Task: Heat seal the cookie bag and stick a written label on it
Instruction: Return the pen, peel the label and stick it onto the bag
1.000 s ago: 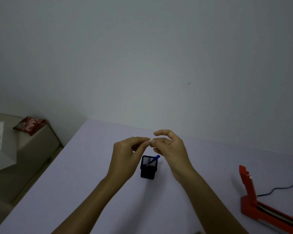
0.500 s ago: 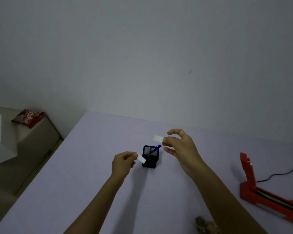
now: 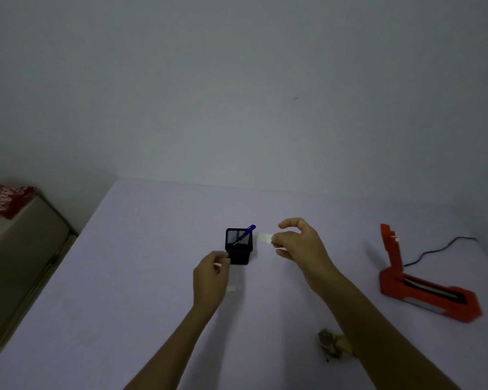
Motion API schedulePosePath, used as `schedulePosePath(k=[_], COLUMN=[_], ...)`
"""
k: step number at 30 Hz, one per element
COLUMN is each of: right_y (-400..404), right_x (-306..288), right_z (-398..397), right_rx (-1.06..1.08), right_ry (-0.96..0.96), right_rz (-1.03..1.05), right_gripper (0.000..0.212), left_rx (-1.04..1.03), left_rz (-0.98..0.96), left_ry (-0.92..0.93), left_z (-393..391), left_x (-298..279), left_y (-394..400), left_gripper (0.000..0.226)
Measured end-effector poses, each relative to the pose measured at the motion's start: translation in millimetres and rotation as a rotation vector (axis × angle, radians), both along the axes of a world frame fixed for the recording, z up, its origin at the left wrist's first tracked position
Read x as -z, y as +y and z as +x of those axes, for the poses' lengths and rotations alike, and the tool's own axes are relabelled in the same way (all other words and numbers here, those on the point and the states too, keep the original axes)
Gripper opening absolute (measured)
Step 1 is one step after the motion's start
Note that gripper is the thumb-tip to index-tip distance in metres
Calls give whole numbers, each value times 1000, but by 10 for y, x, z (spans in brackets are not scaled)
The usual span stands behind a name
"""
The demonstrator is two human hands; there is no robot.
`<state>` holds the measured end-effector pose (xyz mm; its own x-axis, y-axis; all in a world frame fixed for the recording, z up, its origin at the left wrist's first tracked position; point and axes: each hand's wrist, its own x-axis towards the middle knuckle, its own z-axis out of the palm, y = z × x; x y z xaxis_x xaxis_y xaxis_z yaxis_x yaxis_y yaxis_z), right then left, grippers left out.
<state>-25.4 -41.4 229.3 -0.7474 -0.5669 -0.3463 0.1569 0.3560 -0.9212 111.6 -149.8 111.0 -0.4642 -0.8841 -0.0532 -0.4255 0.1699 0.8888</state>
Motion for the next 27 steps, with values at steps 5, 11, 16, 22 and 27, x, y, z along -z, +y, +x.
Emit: schedulePosePath(k=[5,11,16,22,27], right_y=[50,196,296,700,1094], right_x=[44,53,72,226,513], right_z=[40,75,-17,-367,-766], right_rx=[65,77,106,124,-33], right_ry=[115,233,218,155,-135], right_rz=[13,-32,-88,-114,-53], right_gripper=[29,30,26,30,36], left_rx=[256,331,282,195,108], left_rz=[-158,-151,-63,258,517], left_ry=[292,309,352,386,408], left_z=[-165,-355,-503,-851,-1190], left_x=[-694,-780,-821,-728,-516], left_y=[356,496,541,752,1112], left_gripper=[25,19,14,3,8])
